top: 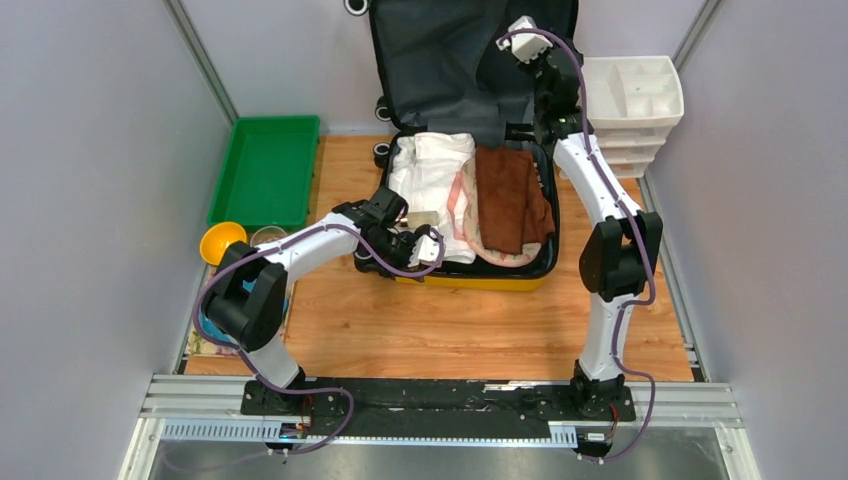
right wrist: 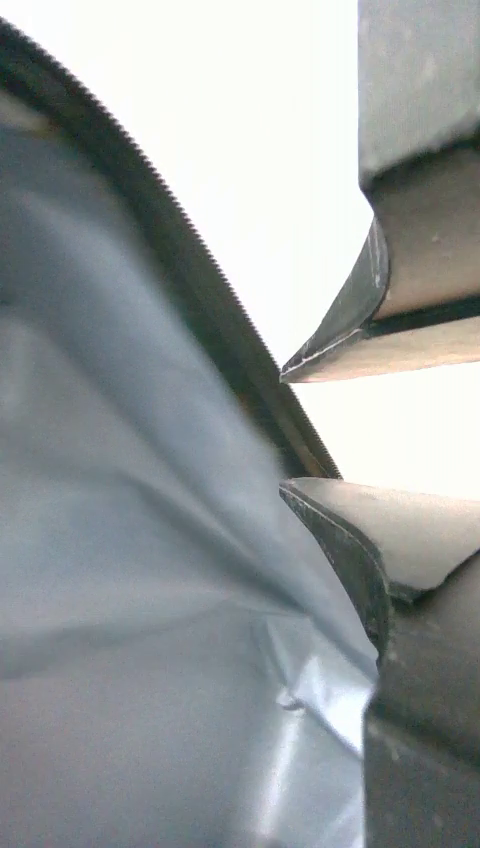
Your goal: Open, take out, and arrange the luggage
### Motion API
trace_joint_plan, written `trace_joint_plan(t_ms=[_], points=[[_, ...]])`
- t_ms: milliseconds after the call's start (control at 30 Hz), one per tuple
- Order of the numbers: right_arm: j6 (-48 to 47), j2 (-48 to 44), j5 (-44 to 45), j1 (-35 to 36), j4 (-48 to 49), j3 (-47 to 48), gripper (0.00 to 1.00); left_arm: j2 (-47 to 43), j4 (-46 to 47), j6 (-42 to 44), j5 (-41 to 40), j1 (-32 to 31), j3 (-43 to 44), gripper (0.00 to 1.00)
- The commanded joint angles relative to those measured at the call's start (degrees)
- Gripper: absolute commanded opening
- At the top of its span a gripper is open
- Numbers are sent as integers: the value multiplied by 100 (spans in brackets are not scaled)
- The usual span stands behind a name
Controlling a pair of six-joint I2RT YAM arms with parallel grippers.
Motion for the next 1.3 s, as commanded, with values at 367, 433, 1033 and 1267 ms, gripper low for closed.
trace_joint_plan(t_ms=[367,433,1033,1267], points=[[1532,-1909,-1539,-253,-3277,-902,61,0,1252,-2254,-50,-430,488,39],[1646,-2068,-1828,-253,-3595,-973,62,-141,1349,-2893,-199,-413,743,50],[2675,-2842,-2383,-253,-4659,-2018,66,-1021,1964,-6655,-1421,3293,1078,84],[2543,-2949,-2103,-359,-4519,-3187,60,129,1876,-6650,-1484,3824,1569,77]])
